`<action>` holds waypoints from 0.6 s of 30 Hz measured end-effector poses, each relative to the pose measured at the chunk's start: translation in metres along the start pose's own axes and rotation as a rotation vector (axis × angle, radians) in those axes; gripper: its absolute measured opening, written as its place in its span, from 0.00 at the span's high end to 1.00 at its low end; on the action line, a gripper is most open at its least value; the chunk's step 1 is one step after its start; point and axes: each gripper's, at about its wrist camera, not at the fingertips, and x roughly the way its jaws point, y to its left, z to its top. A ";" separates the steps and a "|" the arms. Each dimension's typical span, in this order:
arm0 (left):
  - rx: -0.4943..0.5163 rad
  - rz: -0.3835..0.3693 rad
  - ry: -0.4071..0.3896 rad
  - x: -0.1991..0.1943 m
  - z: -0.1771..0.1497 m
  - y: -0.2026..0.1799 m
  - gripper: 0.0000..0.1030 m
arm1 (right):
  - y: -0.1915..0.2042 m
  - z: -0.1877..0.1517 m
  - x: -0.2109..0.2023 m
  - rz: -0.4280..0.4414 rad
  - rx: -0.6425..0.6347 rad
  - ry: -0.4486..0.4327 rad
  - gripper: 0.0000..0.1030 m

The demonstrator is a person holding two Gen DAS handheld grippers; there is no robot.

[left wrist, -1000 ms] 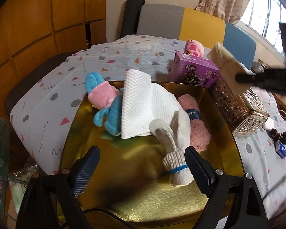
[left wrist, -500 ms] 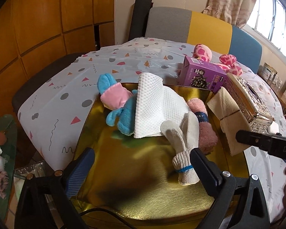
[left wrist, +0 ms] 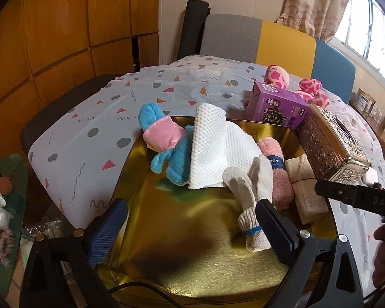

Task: Organize soft objects
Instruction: 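Carry the beige pouch to the tray and release it with the right gripper, then move both tools back to the sponge and scrunchie beside the tissue pack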

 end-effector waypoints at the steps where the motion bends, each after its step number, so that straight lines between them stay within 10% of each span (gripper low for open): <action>1: 0.002 0.000 0.002 0.000 0.000 0.000 0.02 | 0.000 -0.001 -0.002 -0.007 -0.005 -0.007 0.60; 18: 0.031 0.012 -0.018 -0.006 0.000 -0.009 0.01 | 0.002 -0.017 -0.042 -0.137 -0.115 -0.130 0.58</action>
